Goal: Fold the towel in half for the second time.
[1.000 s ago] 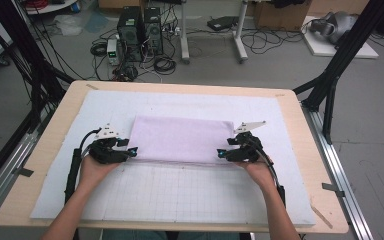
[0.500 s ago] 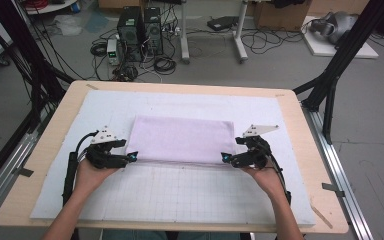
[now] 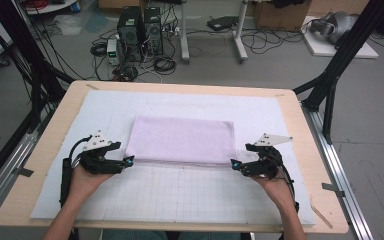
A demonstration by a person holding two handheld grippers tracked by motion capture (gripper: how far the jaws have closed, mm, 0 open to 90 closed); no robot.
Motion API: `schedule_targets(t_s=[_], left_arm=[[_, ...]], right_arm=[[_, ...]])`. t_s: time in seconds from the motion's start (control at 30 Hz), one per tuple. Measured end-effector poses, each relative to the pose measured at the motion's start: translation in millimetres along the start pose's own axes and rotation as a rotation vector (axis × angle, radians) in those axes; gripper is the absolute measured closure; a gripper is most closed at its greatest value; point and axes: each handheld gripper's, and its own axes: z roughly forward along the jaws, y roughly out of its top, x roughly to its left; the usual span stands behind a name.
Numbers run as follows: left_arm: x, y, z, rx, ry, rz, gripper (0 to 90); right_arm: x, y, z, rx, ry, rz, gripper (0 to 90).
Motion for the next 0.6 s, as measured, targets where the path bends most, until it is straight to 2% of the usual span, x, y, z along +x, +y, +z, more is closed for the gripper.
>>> schedule_targets(t_s=[0.47,0.6], left_arm=[[-6.8,-10.0,-20.5,-0.011,0.009,0.014,24.2],[-6.1,-15.5,-21.8,0.001,0.001,0.000,24.1]], right_arm=[[11.7,-11.6,-24.6,-0.035,-0.018,-0.016,12.1],[14.2,-15.7,-29.9,-0.040,-0.023,-0.020,12.1]])
